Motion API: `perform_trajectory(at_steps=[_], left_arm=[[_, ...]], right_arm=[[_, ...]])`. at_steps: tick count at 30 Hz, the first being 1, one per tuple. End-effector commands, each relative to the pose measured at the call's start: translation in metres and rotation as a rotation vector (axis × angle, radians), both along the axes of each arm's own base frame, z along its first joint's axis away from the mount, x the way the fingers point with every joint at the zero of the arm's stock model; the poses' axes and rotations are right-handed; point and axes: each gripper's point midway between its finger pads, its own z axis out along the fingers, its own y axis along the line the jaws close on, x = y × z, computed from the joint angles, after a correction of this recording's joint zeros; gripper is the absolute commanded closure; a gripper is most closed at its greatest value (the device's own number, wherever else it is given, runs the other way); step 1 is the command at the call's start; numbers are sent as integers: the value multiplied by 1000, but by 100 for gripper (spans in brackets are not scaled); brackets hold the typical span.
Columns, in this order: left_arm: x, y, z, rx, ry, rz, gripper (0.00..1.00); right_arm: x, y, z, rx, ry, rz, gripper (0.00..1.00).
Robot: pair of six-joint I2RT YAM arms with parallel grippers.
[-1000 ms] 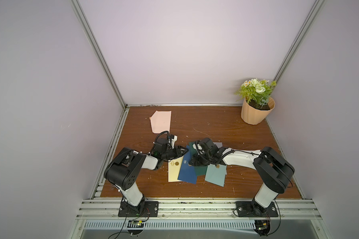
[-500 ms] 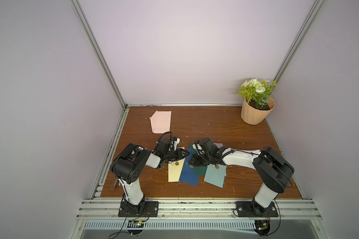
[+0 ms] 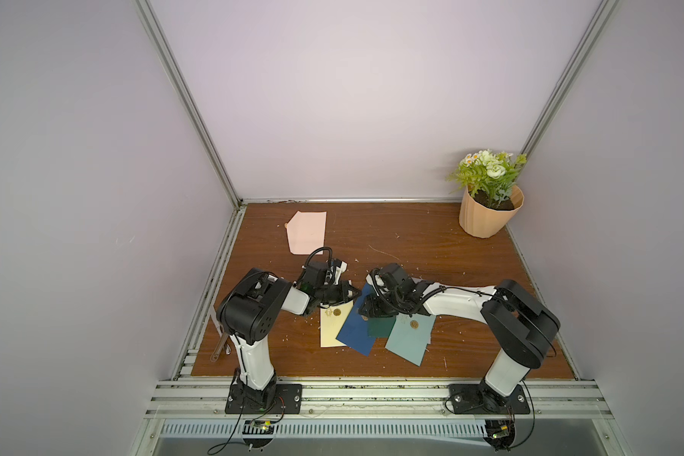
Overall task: Open the envelope
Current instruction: Pick up the envelope from the envelope.
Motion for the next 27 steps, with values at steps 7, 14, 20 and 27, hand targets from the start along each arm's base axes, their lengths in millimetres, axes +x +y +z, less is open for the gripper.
perform_trajectory(at_steps=[7, 14, 20, 27], left_arm=[[-12, 7, 7, 58, -23, -24, 100], [-5, 21, 45, 38, -103, 22, 100], [-2, 41, 70, 75, -157, 106, 100], [2, 65, 106, 135, -250, 210, 100]], right_arm=[[3, -6, 33, -24, -62, -12, 47], [13, -9, 67, -16, -134, -40, 45], [15, -13, 82, 0, -164, -60, 43], [18, -15, 96, 32, -193, -72, 39]])
